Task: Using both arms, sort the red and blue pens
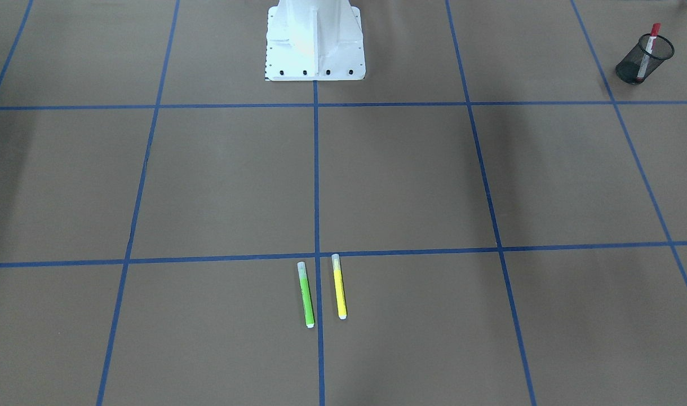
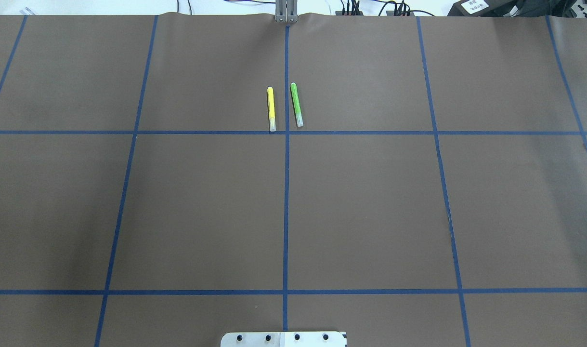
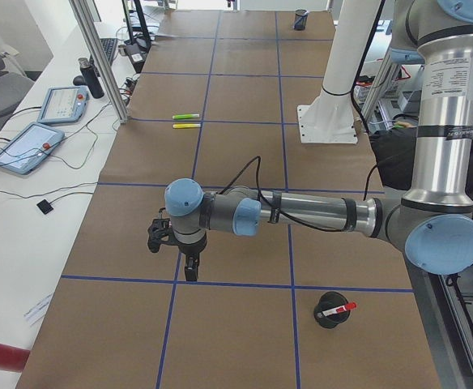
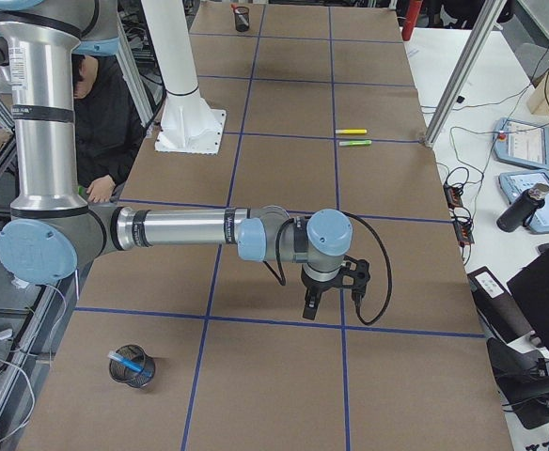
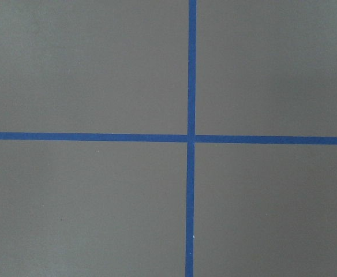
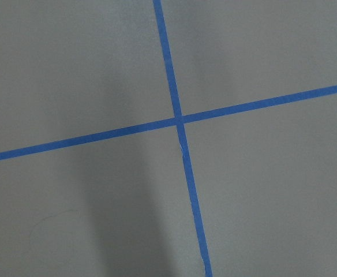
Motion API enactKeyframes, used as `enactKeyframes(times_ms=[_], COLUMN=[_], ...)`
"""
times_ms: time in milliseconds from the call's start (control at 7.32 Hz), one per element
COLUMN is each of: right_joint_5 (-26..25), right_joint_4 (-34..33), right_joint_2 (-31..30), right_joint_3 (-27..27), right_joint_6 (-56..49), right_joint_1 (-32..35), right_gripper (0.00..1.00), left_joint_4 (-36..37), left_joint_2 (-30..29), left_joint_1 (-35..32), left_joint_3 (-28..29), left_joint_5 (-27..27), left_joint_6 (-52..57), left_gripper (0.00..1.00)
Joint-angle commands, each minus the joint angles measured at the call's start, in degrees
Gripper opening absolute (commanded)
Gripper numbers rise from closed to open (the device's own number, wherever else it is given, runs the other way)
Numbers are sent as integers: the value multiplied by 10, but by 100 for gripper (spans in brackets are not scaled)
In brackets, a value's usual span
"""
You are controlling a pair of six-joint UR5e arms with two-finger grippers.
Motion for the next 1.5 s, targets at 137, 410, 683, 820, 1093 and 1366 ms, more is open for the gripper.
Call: enactKeyframes(times_ms=[137,410,683,820,1093,1366], right_joint_5=[-2,3,3,4,4,4], right_joint_4=[1,1,1,0,1,1], right_joint_2=[-5,-5,-5,-5,-5,-5], right_joint_3=[0,1,3,5,7,6], right_joint_6=[1,1,1,3,5,5], right_joint_1=[0,0,0,0,0,0], right_gripper=[100,100,100,100,100,100], left_joint_4=[0,-1,-1,-1,-1,0], left_joint_2=[1,1,4,5,5,6], left_joint_1=[0,-1,0,0,0,0], left_joint_3=[1,-5,-18,-24,-19,-19], left_joint_5=[1,1,1,3,3,3], left_joint_6=[-1,-3,-4,-7,-7,-7], left_gripper=[100,100,100,100,100,100])
